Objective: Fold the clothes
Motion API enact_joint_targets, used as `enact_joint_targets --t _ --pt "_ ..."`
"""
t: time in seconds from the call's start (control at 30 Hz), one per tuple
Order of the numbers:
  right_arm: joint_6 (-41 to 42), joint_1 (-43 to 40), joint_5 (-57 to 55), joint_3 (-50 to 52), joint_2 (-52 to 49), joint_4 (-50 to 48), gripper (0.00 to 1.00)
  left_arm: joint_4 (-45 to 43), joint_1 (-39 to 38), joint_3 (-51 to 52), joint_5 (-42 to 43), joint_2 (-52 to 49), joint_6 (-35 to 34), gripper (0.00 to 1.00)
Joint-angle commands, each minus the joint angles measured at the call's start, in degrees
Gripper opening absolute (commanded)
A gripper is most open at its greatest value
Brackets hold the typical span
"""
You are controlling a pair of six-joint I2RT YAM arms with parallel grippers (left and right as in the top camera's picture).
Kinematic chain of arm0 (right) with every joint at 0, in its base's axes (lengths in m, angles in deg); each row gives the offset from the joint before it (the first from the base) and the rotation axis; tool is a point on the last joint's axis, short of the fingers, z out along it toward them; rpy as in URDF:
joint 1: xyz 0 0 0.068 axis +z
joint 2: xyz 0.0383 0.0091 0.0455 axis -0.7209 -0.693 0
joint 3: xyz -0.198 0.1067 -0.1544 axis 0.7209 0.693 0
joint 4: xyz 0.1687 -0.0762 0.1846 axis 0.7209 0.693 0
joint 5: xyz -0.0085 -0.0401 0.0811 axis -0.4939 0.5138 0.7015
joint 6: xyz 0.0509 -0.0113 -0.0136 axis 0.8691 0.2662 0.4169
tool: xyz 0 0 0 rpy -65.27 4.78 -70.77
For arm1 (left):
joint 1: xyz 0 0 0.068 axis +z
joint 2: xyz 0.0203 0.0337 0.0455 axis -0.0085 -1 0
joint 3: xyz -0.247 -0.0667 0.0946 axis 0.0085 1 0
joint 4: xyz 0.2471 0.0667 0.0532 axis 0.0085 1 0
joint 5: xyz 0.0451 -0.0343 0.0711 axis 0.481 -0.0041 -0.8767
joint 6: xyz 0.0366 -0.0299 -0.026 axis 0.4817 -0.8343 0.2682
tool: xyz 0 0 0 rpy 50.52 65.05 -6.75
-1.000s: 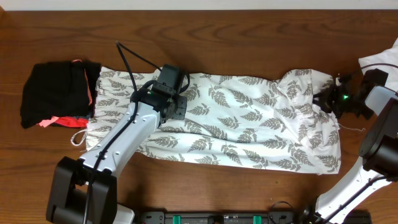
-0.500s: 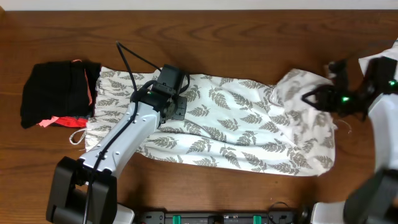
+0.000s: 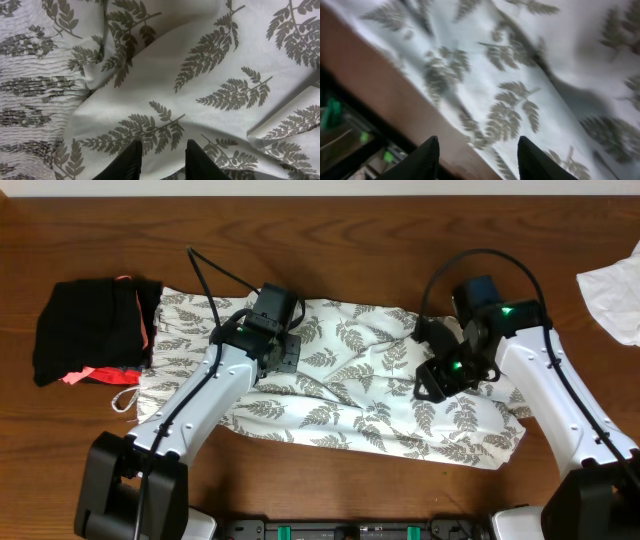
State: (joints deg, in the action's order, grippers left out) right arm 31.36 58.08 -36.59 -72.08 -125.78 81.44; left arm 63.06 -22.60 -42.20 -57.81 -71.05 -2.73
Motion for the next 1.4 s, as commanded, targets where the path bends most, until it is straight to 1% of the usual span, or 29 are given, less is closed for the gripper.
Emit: enact_joint_targets --t 0.0,0.07,0.17,0.2,0.23,0.43,0.53,0.6,0.67,0.83,0.93,1.03,1.2,1.37 --pt "13.14 -1.53 -11.74 0.07 0.13 -2.10 0.51 -0.09 -0.13 -0.11 -0.26 -0.26 0.37 0.30" --pt "22.40 -3.80 -16.28 0.07 0.31 -3.28 0.56 -0.07 -0.13 -0.11 -0.26 -0.26 0.37 0.30" --pt "35.74 -8.90 -19.08 0.13 0.37 -3.48 0.58 -0.04 -0.13 -0.11 -0.24 -0.26 0.37 0.30" --pt "38.84 -11.28 -18.45 0.33 0.37 -3.52 0.60 -0.04 -0.13 -0.11 -0.24 -0.26 0.37 0.30" --pt "40.19 -13.33 -17.35 0.63 0.37 -3.93 0.61 -0.04 -0.13 -0.11 -0.26 -0.26 0.37 0.30" --pt "40.22 -24.85 -8.04 5.01 0.37 -8.92 0.65 -0.02 -0.13 -0.11 -0.24 -0.26 2.12 0.30" --pt "39.04 -30.32 -5.68 7.74 0.37 -11.17 0.65 -0.04 -0.13 -0.11 -0.24 -0.26 2.51 0.30" --pt "37.09 -33.07 -3.96 9.11 0.35 -11.72 0.65 -0.04 -0.13 -0.11 -0.24 -0.26 2.51 0.30" --pt "36.89 -34.93 -3.82 10.23 0.35 -11.82 0.65 -0.04 -0.13 -0.11 -0.24 -0.26 2.51 0.30" --pt "36.54 -36.52 -3.87 12.39 0.35 -12.74 0.68 0.00 -0.13 -0.11 -0.24 -0.26 2.51 0.30" --pt "36.83 -37.29 -3.87 14.10 0.35 -14.29 0.69 0.37 -0.13 -0.11 -0.24 -0.26 2.51 0.30" --pt "37.66 -38.53 -4.02 16.50 0.35 -17.66 0.68 0.81 -0.13 -0.11 -0.24 -0.26 2.51 0.30" --pt "37.62 -38.91 -3.58 20.24 0.33 -26.10 0.68 0.83 -0.13 -0.11 -0.24 -0.26 2.51 0.30" --pt "38.29 -38.88 -3.15 21.05 0.33 -28.39 0.66 1.01 -0.13 -0.11 -0.24 -0.26 2.51 0.30"
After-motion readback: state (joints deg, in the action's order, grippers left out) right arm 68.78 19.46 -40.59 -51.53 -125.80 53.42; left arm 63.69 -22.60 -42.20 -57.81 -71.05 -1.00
